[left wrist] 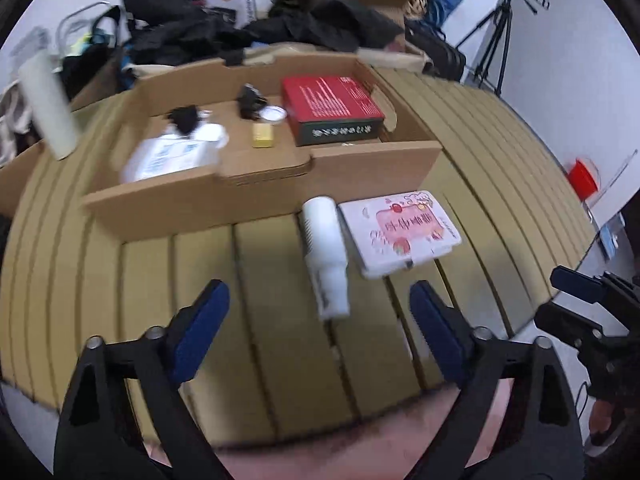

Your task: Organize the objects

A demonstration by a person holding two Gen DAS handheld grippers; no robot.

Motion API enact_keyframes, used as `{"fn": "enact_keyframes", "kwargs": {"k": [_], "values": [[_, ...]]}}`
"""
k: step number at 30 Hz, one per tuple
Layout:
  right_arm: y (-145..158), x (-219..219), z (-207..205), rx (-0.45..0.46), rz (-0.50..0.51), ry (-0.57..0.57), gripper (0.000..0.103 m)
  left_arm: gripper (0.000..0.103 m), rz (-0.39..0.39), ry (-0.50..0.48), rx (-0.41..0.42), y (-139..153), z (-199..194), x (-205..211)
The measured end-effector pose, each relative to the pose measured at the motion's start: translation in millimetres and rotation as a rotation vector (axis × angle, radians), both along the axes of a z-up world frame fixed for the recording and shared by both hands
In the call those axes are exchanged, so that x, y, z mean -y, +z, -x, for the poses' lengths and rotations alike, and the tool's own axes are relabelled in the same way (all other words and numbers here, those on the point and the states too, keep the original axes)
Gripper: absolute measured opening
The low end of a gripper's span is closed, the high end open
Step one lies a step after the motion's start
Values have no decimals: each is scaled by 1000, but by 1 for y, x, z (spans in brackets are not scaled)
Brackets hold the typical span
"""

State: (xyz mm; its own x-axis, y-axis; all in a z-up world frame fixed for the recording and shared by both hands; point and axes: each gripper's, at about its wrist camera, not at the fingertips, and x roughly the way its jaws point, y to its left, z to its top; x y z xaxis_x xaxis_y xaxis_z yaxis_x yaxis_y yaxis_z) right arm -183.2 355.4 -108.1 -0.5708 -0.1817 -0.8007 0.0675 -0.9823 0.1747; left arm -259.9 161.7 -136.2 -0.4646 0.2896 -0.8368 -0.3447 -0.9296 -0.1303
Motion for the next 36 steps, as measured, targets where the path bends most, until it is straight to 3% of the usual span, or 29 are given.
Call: {"fn": "enact_keyframes", "kwargs": {"k": [4, 7, 9, 10, 14, 19, 23, 26, 29, 36], "values": [[-12, -10, 21, 21, 4, -6, 63, 69, -1, 5, 63, -25, 33, -14], [-22, -14, 36, 42, -5, -4, 63, 54, -5, 19, 85, -36, 45, -14], [-28, -14, 44, 51, 1, -4, 63, 32, -23, 6, 109, -42, 48, -13], [-30, -12, 48, 54, 6, -2, 63, 26, -60, -14, 122, -43, 47, -13], [-37, -4, 58, 61, 23, 19, 63, 24, -47, -10, 76, -29, 33, -7], [-42, 6, 62, 68, 20, 46, 63, 24, -116, 75, 46, -5, 18, 36], [-47, 12, 76, 81, 36, 33, 63, 24, -98, 140, 57, -12, 24, 63], [-42, 25, 76, 67, 67, 50, 63, 24, -94, 87, 44, -14, 23, 65], [-40, 41, 73, 60, 65, 90, 63, 25, -23, 92, 22, -21, 17, 66], [-39, 62, 67, 66, 65, 144, 63, 42, -106, 154, 101, -38, 6, 96]]}}
